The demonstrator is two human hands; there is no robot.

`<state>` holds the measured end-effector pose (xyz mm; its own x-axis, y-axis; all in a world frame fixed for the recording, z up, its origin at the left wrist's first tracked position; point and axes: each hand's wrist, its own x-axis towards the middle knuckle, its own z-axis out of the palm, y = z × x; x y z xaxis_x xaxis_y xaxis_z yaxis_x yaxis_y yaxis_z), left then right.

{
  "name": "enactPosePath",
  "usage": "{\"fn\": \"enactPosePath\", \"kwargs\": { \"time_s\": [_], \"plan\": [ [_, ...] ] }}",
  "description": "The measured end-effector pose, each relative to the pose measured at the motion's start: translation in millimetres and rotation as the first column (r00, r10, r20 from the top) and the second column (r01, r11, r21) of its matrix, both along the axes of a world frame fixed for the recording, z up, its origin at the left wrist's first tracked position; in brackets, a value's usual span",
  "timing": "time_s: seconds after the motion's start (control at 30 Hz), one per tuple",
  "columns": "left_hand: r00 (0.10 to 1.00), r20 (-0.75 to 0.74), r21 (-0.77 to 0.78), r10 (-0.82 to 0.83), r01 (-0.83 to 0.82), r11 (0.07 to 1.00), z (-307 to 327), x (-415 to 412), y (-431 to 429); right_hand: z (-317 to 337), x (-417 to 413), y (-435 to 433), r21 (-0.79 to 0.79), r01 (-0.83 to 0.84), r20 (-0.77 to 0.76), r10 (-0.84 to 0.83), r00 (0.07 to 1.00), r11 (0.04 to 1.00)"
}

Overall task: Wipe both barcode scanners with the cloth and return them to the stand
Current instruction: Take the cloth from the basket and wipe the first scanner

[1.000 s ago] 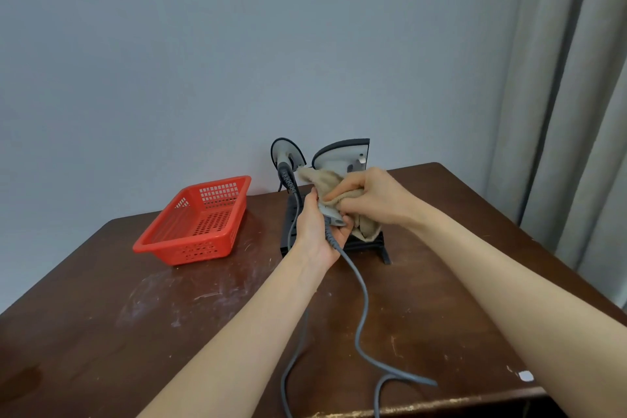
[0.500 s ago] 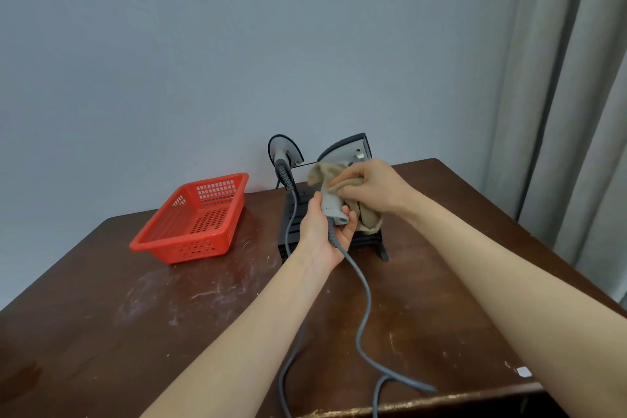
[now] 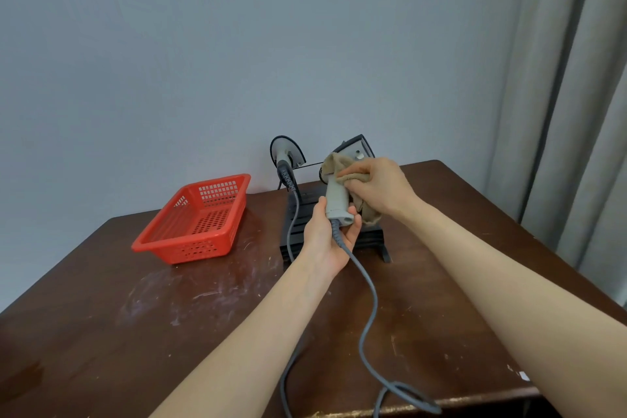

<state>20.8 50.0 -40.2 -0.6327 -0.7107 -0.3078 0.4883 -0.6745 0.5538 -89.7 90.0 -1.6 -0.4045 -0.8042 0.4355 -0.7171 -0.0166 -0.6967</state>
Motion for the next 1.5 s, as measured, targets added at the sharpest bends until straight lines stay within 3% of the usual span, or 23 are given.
{"fn": "enactPosePath", "kwargs": {
  "time_s": [0.13, 0.2, 0.37, 0.5, 0.6, 0.7, 0.8, 0.9, 0.97, 1.07, 1.27, 1.33, 1.43, 1.5],
  "plan": [
    [1.000, -0.014, -0.036, -0.026, 0.025, 0.999, 1, 4, -4, 5, 3, 13, 0.104, -0.317, 0.148, 0.301, 0.942, 0.943],
    [0.999, -0.003, -0.036, -0.037, 0.037, 0.999, 0, 5, -4, 6, 1, 15, 0.138, -0.367, 0.152, 0.347, 0.926, 0.920],
    [0.998, -0.022, 0.033, -0.062, 0.063, 0.997, 1, 4, 1, -6, -2, 9, -0.062, -0.115, 0.061, 0.119, 0.991, 0.991],
    [0.997, -0.026, -0.043, -0.077, 0.076, 0.996, 5, 13, -3, -29, -27, 17, 0.228, 0.128, -0.195, -0.084, 0.977, 0.965],
    [0.998, 0.054, -0.151, -0.033, 0.041, 0.988, 13, 18, -9, -31, -41, 25, 0.125, 0.218, 0.079, -0.229, 0.970, 0.968],
    [0.991, 0.135, -0.196, 0.019, 0.008, 0.981, 16, 18, -4, -14, -36, 25, -0.050, 0.232, 0.191, -0.219, 0.957, 0.971],
    [0.982, 0.181, -0.224, 0.054, -0.012, 0.974, 16, 13, 4, 5, -15, 25, -0.201, 0.141, 0.134, -0.115, 0.984, 0.969],
    [0.973, 0.216, -0.267, 0.078, -0.018, 0.963, 17, 5, 11, 8, 6, 21, -0.154, -0.036, -0.056, 0.028, 0.998, 0.987],
    [0.968, 0.230, -0.308, 0.096, -0.021, 0.951, 16, 2, 15, 1, 14, 17, -0.092, -0.121, -0.214, 0.099, 0.972, 0.988],
    [0.960, 0.252, -0.335, 0.124, -0.034, 0.942, 14, 3, 18, 0, 15, 15, -0.007, -0.185, -0.337, 0.172, 0.926, 0.983],
    [0.950, 0.274, -0.379, 0.149, -0.036, 0.925, 10, -2, 24, 13, -3, 0, -0.114, 0.133, -0.279, -0.161, 0.947, 0.984],
    [0.953, 0.259, -0.376, 0.156, -0.049, 0.925, 10, -2, 23, 15, 0, 1, -0.082, 0.091, -0.234, -0.108, 0.966, 0.992],
    [0.962, 0.229, -0.347, 0.152, -0.065, 0.935, 11, -1, 19, 16, 15, 11, 0.045, -0.169, -0.212, 0.175, 0.962, 0.985],
    [0.962, 0.234, -0.341, 0.142, -0.056, 0.938, 9, 0, 18, 16, 17, 12, 0.123, -0.230, -0.213, 0.252, 0.944, 0.965]
  ]
}}
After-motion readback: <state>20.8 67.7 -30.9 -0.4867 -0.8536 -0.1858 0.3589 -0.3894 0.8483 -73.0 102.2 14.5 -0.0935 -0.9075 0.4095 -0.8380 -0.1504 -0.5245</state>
